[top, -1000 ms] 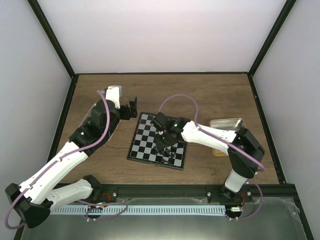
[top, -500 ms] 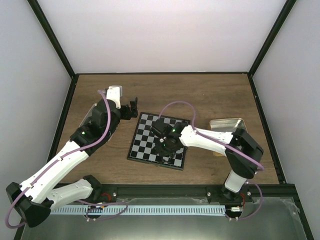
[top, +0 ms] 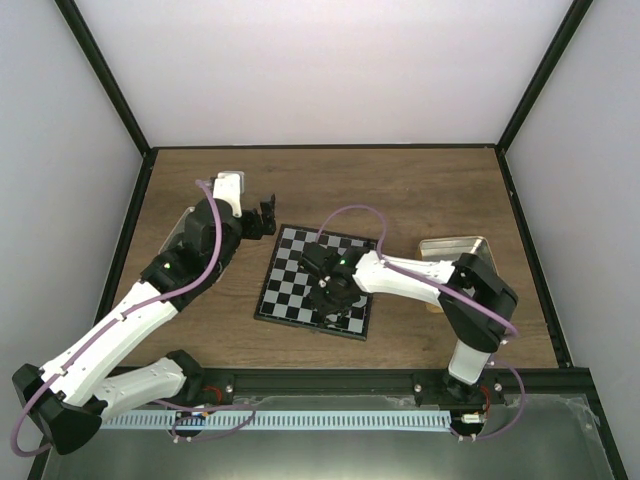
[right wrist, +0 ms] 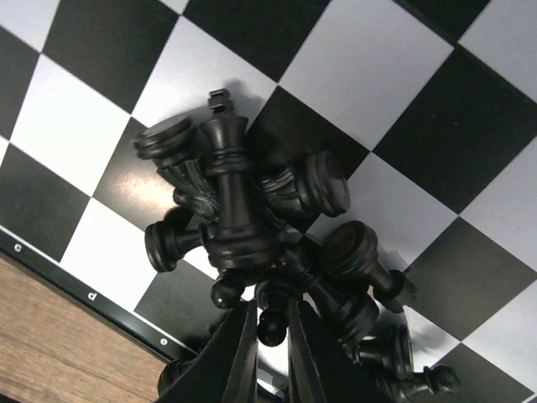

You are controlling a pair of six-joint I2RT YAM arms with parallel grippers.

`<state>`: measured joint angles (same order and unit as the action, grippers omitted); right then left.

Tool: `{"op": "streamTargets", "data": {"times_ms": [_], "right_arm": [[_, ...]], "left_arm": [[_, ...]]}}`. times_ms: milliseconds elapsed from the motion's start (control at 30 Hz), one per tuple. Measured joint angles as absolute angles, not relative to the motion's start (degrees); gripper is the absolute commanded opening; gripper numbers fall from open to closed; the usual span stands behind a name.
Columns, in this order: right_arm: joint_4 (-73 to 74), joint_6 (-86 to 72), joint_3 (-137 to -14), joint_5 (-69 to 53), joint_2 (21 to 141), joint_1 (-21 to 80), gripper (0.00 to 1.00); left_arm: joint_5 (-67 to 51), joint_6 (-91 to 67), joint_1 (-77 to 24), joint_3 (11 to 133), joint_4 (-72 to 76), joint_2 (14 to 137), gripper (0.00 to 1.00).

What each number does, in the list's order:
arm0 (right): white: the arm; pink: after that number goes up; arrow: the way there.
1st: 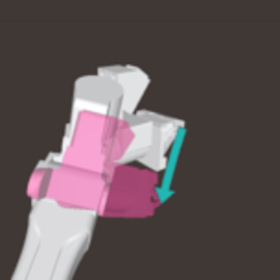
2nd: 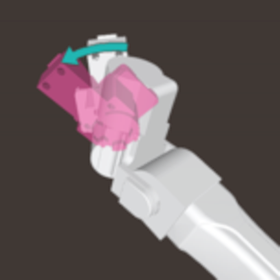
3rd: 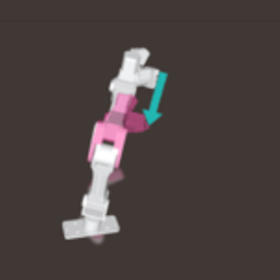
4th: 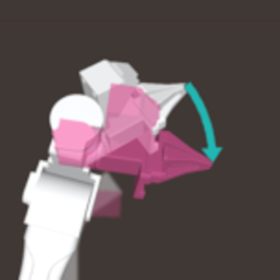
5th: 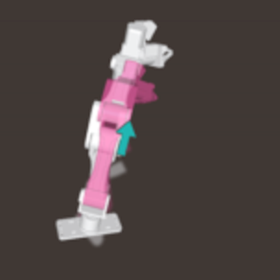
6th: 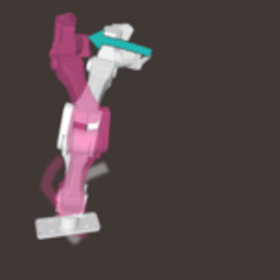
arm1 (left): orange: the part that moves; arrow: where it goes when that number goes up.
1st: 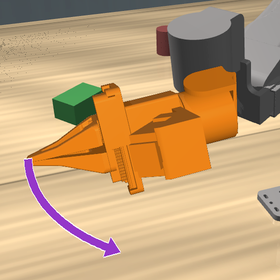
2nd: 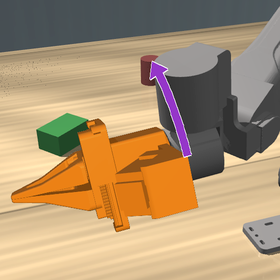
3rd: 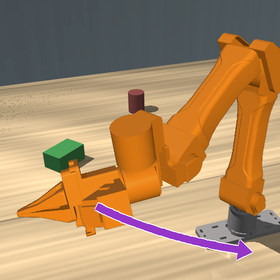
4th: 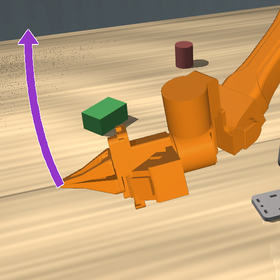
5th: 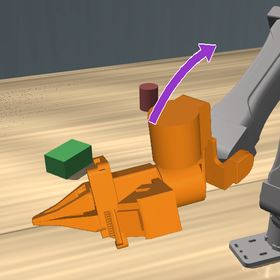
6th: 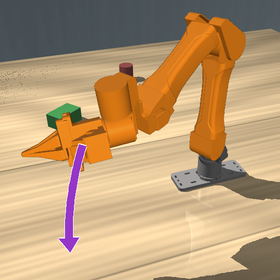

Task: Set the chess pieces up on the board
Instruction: Pick up the chess piece from the chessboard, then place the chess piece on the chessboard.

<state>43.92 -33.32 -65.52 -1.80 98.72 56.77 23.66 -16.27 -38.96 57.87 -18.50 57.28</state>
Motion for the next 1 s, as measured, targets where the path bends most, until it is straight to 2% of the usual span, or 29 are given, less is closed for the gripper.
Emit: {"op": "streamTargets", "data": {"times_ms": [100,533,800,1000], "right_arm": [[43.9,-33.5,-65.5,-1.5,99.0,56.8,0.05],[45.8,-33.6,-66.6,3.2,94.7,55.6,0.05],[43.4,-33.9,-69.3,6.3,93.5,47.3,0.07],[40.2,-32.5,-74.2,6.9,99.7,41.9,0.07]], "left_arm": [[23.7,-16.3,-39.0,57.8,-18.5,57.3,1.0],[23.7,-16.3,-39.0,57.8,-18.5,57.5,1.0],[23.9,-16.3,-38.9,57.7,-18.5,57.5,1.0],[23.9,-16.3,-38.8,57.7,-18.5,57.5,1.0]]}}
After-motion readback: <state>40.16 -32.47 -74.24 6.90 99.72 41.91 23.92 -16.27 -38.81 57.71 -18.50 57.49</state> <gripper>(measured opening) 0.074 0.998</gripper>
